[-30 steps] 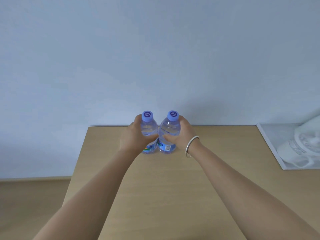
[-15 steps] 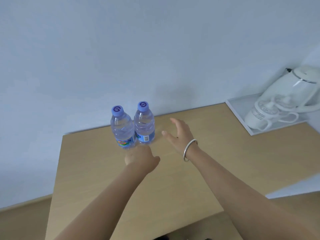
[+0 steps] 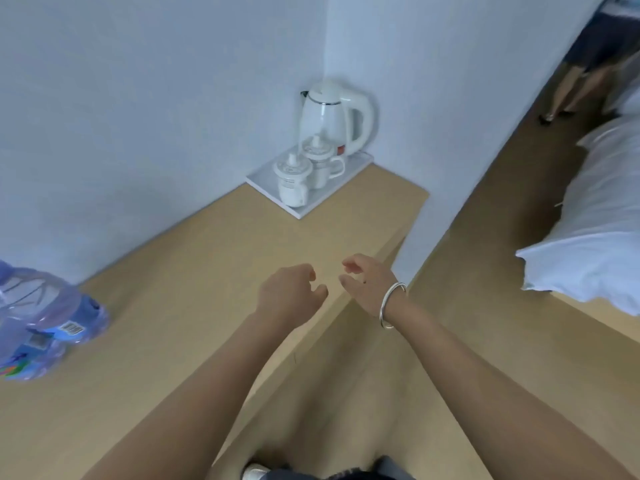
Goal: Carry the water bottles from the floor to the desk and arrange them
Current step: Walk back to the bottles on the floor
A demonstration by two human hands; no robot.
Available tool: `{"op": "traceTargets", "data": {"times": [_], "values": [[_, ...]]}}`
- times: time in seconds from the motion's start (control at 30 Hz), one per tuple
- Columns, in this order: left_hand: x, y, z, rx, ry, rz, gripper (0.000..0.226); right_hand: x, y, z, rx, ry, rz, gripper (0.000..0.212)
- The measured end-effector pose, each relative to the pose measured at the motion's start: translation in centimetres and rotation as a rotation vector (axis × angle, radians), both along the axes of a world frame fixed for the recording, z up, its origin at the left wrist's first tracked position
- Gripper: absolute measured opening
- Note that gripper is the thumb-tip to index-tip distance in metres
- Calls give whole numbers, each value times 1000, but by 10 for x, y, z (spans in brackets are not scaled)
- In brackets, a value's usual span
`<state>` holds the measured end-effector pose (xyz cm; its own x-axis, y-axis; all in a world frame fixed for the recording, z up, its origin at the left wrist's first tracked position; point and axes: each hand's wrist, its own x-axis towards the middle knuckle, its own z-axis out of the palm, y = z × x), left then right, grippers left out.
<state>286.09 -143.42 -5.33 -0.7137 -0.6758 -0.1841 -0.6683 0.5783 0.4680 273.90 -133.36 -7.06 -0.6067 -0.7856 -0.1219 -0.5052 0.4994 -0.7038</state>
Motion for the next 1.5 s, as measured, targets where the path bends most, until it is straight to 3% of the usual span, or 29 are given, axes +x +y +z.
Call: {"op": "traceTargets", "data": {"times": [0.23,0.57,1.5], "values": [[-107,101,-3,73,175,-227,31,-86,133,1,-25,-9,-279,29],[-222,197,-18,141,214,-426,29,-172,258,-15,18,-41,-507,23],[-647,163,-46,147,17,-814,16,-508,256,-30,111,-151,-896,19]]}}
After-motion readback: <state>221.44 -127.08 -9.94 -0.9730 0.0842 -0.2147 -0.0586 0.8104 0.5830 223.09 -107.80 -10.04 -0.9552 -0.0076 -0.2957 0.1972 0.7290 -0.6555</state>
